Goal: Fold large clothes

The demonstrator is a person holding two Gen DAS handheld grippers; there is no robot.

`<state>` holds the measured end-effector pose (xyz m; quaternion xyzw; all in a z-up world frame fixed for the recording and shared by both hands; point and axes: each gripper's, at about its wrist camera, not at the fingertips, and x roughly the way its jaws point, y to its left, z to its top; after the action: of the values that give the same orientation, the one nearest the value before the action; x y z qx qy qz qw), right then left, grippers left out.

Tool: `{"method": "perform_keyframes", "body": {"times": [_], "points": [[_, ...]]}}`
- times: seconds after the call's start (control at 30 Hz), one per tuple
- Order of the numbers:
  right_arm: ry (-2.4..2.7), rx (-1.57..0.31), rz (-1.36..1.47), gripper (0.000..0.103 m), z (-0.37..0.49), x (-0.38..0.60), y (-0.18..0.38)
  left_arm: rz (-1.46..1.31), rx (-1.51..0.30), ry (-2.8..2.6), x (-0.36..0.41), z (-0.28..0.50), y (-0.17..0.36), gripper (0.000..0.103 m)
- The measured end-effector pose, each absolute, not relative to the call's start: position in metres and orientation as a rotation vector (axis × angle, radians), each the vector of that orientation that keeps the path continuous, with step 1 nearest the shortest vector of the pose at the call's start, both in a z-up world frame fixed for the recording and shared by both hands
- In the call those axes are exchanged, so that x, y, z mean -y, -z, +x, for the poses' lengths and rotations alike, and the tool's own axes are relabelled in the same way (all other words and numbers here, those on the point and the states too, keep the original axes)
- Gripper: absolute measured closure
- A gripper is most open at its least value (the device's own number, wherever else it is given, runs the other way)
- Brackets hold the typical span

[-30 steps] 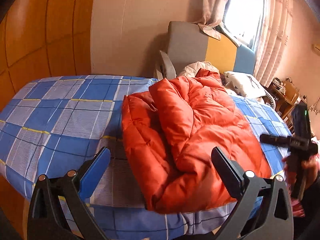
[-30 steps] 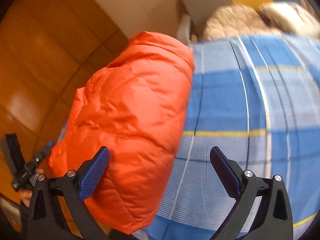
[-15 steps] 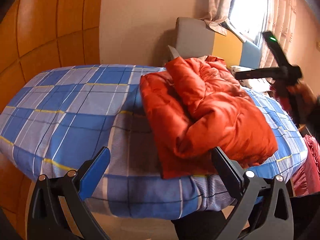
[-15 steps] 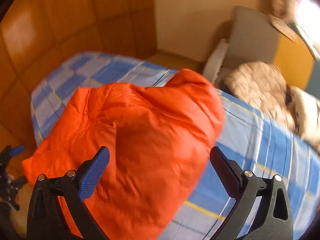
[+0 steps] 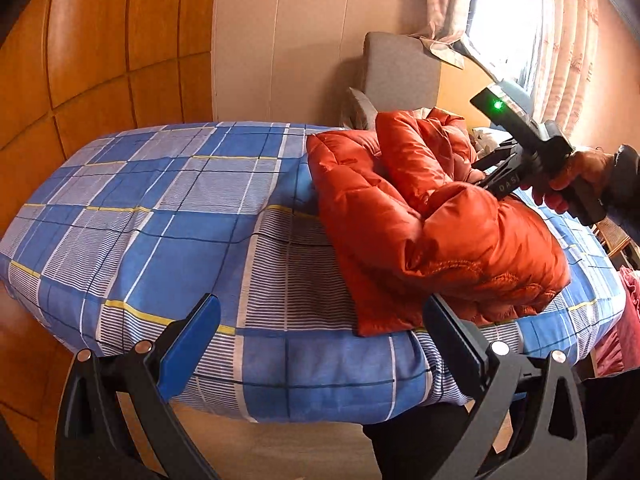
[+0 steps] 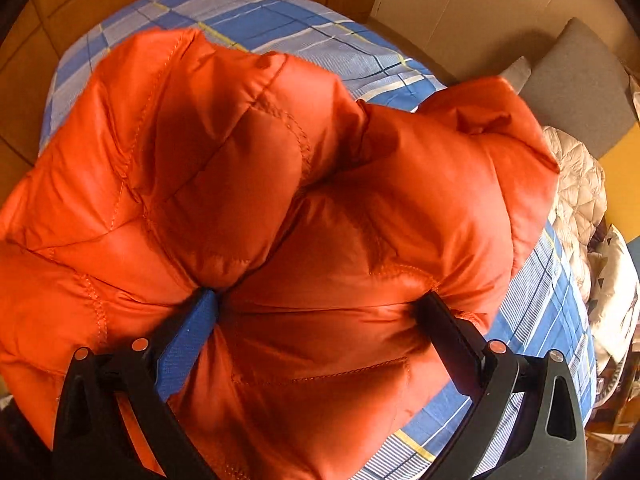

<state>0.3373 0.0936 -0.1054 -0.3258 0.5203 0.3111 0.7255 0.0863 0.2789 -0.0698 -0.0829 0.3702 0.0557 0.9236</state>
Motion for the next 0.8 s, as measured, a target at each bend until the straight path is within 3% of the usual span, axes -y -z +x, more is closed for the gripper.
{"method": "perform_keyframes", "body": {"times": [0.2, 0.37, 0.8], "points": [[-0.652, -1.082, -0.736, 0.003, 0.327, -0.096, 0.094, -0.157, -0.754, -0.098, -0.273, 0.084, 0.065, 0.002], [-0.678, -0.899, -0.776, 0.003, 0.287, -0.068, 0.050, -0.124, -0.750, -0.052, -0.264, 0.080, 0.065, 0.002], [-0.779, -0.895, -0.566, 0.003, 0.208, -0.033, 0.045, -0.192, -0.720, 0.039, -0.263, 0.084, 0.051, 0.002]]}}
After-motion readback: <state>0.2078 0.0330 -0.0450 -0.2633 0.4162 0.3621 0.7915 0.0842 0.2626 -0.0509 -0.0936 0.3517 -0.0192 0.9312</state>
